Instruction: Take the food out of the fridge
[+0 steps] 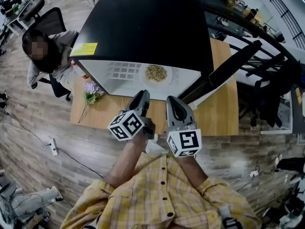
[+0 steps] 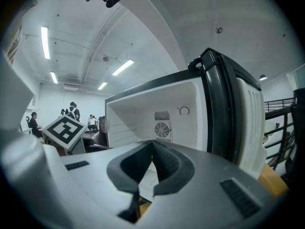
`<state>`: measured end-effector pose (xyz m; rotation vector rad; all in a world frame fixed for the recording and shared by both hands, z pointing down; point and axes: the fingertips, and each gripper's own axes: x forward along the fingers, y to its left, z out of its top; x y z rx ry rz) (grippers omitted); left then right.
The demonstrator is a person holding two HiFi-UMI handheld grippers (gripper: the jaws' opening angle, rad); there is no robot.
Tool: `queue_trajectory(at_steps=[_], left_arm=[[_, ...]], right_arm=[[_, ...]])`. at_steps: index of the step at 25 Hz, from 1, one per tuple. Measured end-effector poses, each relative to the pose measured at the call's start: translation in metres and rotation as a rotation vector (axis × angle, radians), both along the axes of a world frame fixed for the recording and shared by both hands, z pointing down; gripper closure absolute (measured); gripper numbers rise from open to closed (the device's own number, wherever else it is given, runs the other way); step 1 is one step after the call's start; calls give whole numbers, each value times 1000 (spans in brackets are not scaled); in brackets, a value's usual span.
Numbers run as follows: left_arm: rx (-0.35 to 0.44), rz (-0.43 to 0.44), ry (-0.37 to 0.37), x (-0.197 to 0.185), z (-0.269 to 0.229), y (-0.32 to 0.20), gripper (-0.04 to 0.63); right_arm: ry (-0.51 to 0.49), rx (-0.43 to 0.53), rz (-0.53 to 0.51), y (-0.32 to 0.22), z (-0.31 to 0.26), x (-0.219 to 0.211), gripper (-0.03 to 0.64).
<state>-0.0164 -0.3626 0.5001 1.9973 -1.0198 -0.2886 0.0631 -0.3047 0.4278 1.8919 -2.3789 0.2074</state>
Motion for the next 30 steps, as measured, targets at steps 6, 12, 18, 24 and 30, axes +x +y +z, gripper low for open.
queue_trajectory(at_steps=[6,12,18,24,30], left_arm=[[-180,-25,193,0,23,-15,509],[-263,-79,320,5,40,-32,505],[-348,-110,421,15,54,-41,500],[-414,-125,490,21,60,-46,502],[-463,-124,529,29,63,-50,533]], right_arm=[[-7,-7,0,-7,2,-3,609],[-14,-16,4,-14,5,2,609],[-11,-16,13,-21,5,9,609],[-24,-21,18,-24,7,10,609],[-32,-21,19,-23,5,11,609]])
